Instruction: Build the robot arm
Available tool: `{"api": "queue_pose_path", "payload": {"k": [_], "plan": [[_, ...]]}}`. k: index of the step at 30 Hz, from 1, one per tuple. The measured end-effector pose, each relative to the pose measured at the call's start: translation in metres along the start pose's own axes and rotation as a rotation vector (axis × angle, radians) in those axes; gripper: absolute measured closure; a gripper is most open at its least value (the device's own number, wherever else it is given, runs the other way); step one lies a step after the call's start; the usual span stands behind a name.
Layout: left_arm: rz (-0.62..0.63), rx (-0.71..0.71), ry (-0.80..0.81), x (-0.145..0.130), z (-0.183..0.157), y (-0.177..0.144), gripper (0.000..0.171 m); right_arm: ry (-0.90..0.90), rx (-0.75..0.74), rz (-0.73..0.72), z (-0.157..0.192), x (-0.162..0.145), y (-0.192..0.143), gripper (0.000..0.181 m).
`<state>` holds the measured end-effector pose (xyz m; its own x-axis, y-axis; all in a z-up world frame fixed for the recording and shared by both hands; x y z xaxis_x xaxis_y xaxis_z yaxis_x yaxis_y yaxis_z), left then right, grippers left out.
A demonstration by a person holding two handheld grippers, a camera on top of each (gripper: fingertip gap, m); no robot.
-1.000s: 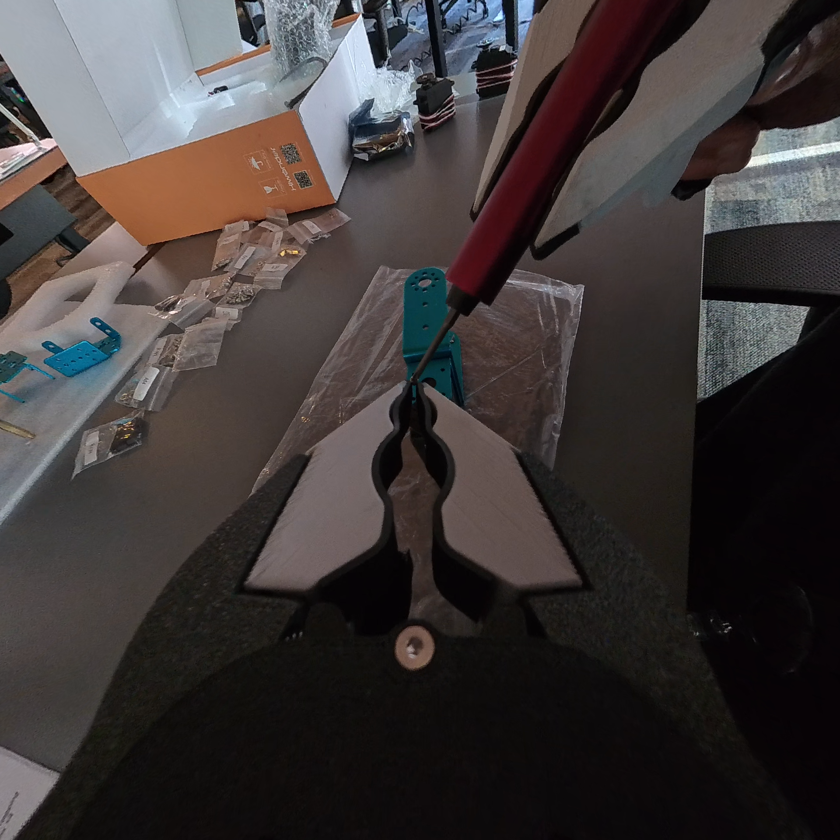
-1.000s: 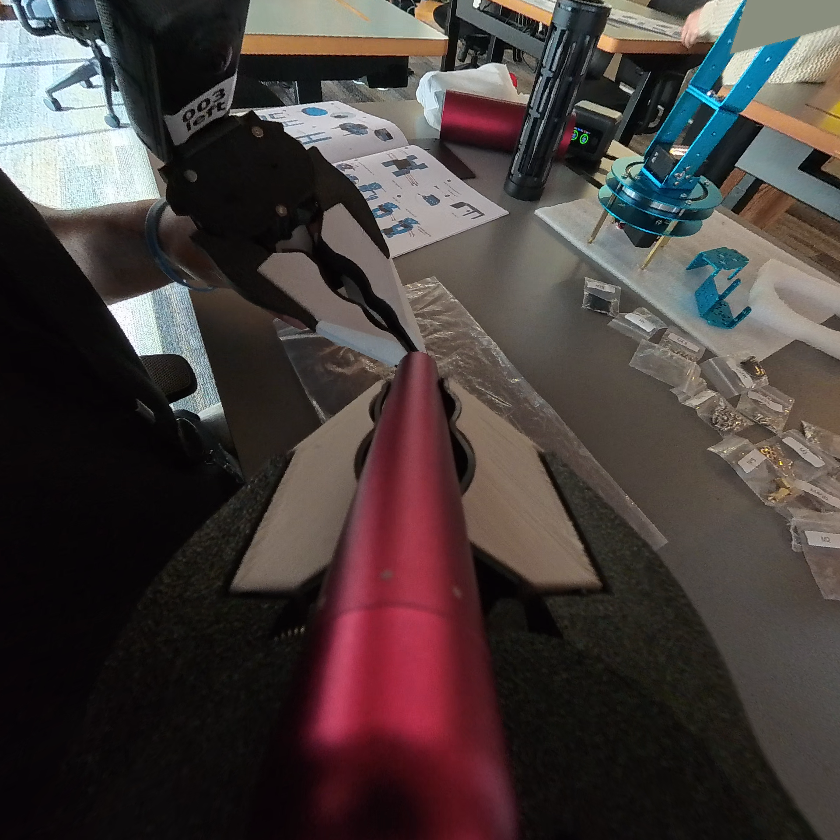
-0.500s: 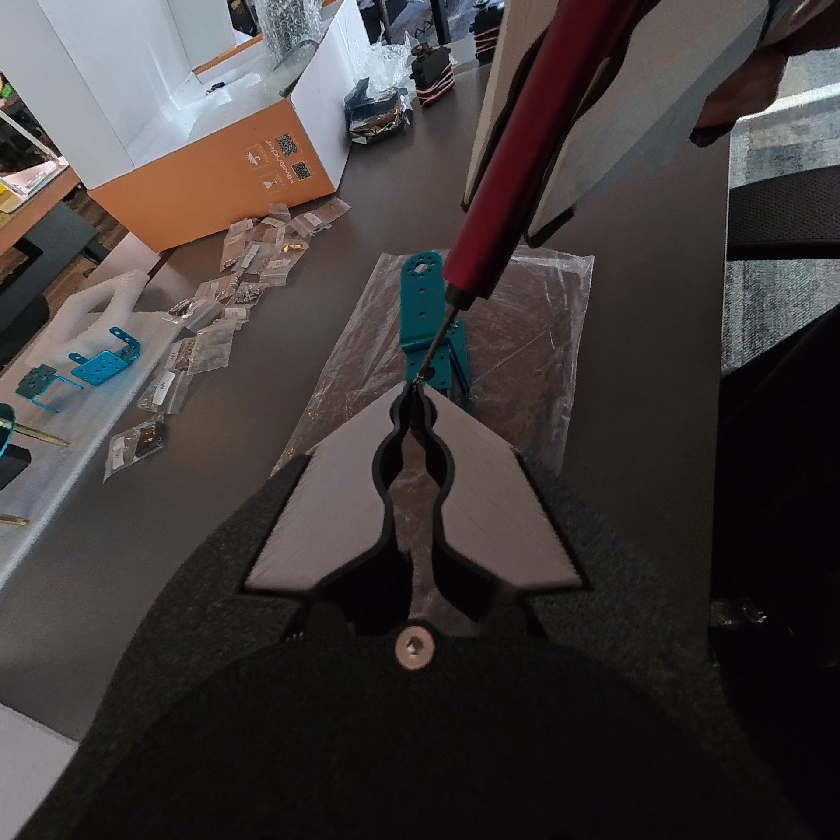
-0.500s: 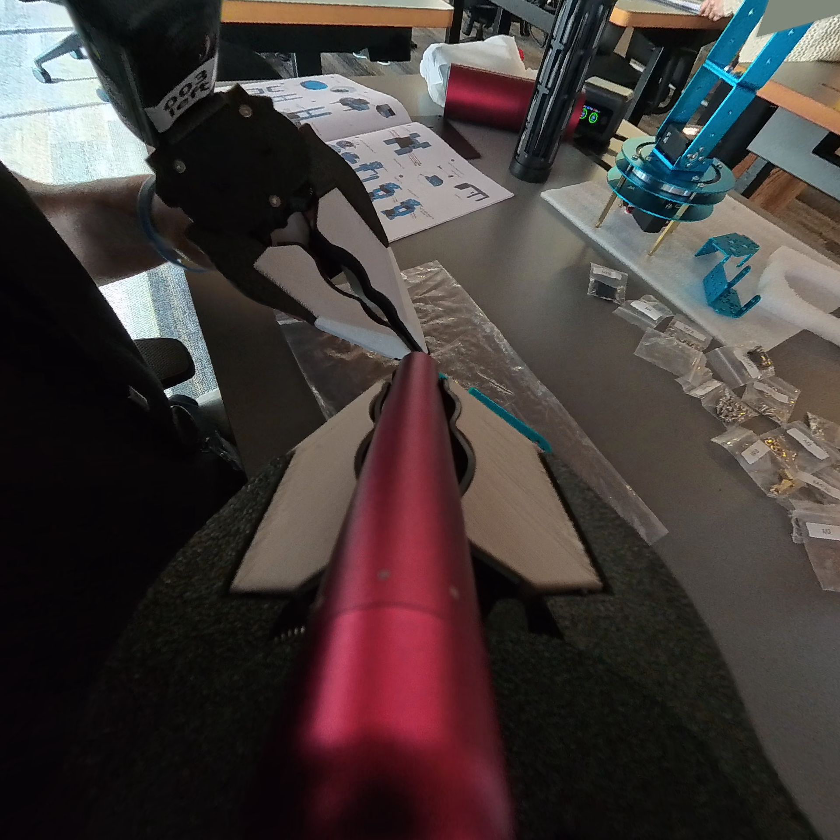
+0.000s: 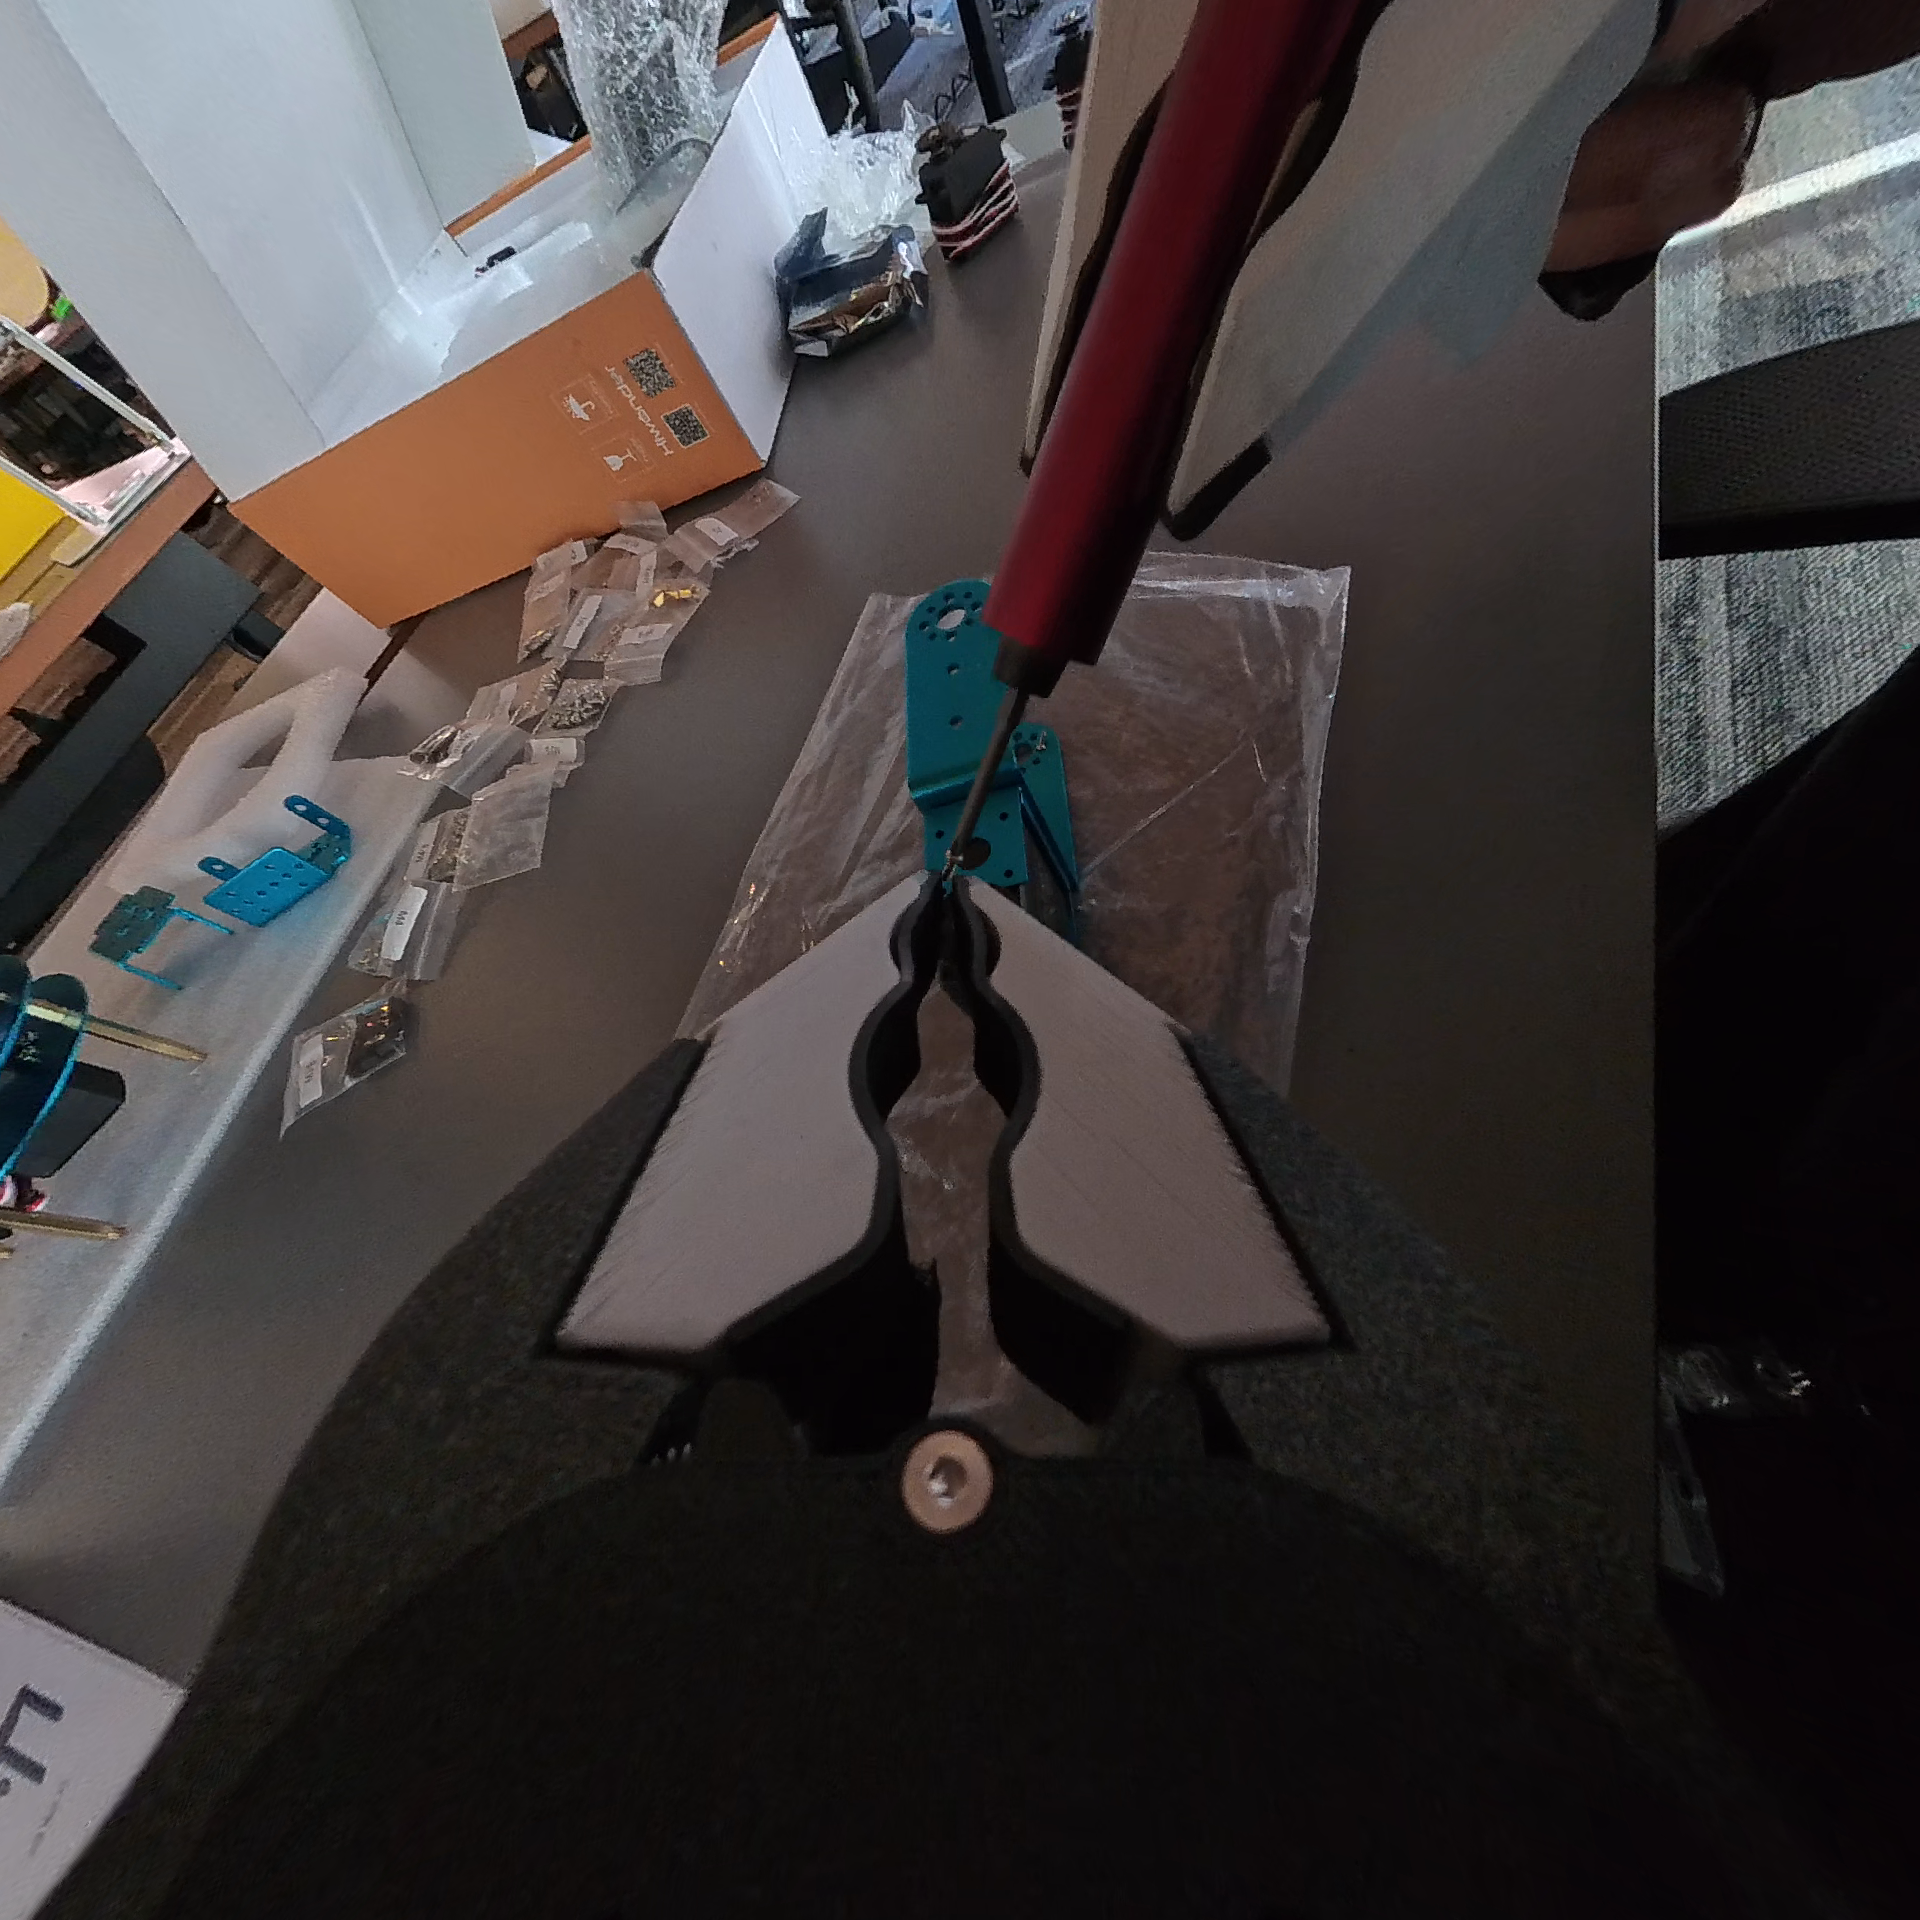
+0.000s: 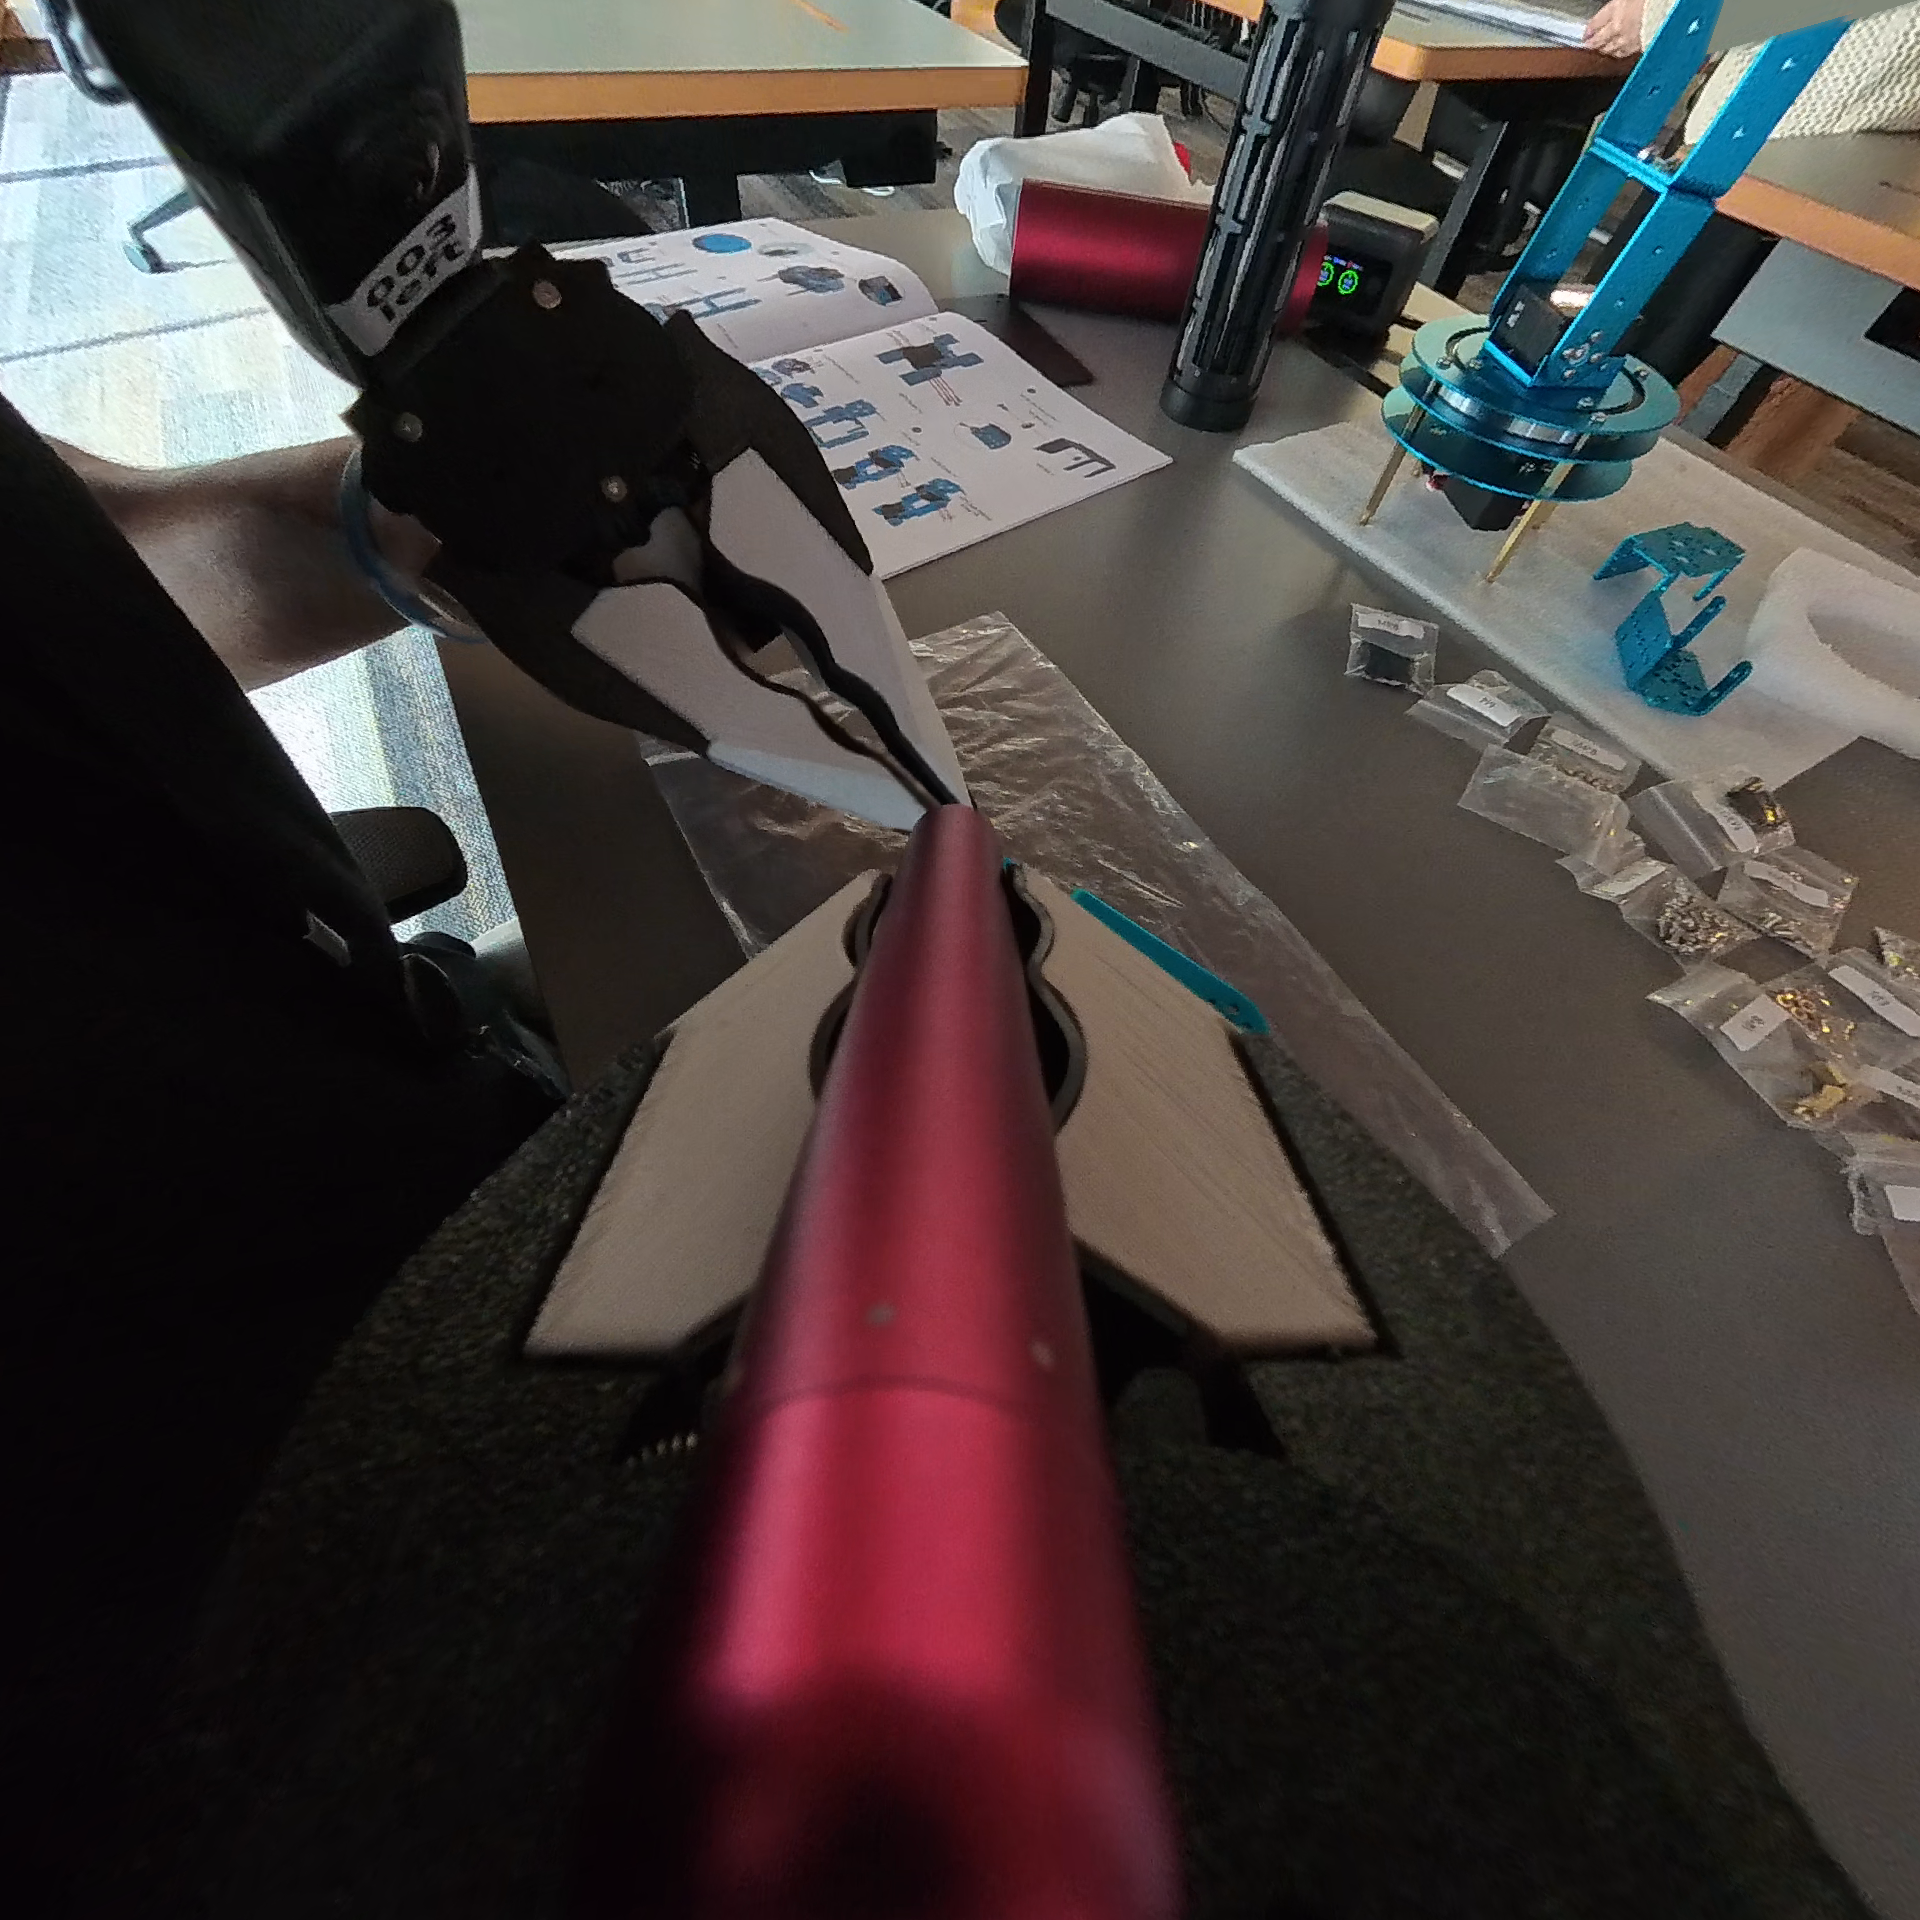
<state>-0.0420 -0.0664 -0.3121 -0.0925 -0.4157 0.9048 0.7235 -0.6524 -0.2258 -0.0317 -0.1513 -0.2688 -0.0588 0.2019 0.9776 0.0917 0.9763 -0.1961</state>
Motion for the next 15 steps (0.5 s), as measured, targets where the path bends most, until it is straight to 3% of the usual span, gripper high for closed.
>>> {"api": "queue_pose_path", "payload": {"k": [3, 15], "plan": [[0.007, -0.019, -0.053, -0.003, 0.0, 0.0, 0.154, 0.003, -0.006, -0.003, -0.003, 0.004, -0.002, 0.16], [0.089, -0.13, -0.192, -0.022, -0.005, 0.008, 0.145, -0.017, 0.075, 0.236, -0.015, 0.003, 0.006, 0.159]]}}
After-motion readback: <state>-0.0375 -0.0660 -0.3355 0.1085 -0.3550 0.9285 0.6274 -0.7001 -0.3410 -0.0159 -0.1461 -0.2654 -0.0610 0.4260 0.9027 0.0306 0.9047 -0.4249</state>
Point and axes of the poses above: each gripper's, where its closed fingertips meet, y out along the fingers, x out of its top, z = x × y across the jaws, the point moved 3 cm from there along -y, back along the fingers, and after that the axes turned 13 degrees about -z, right-handed, at the moved point
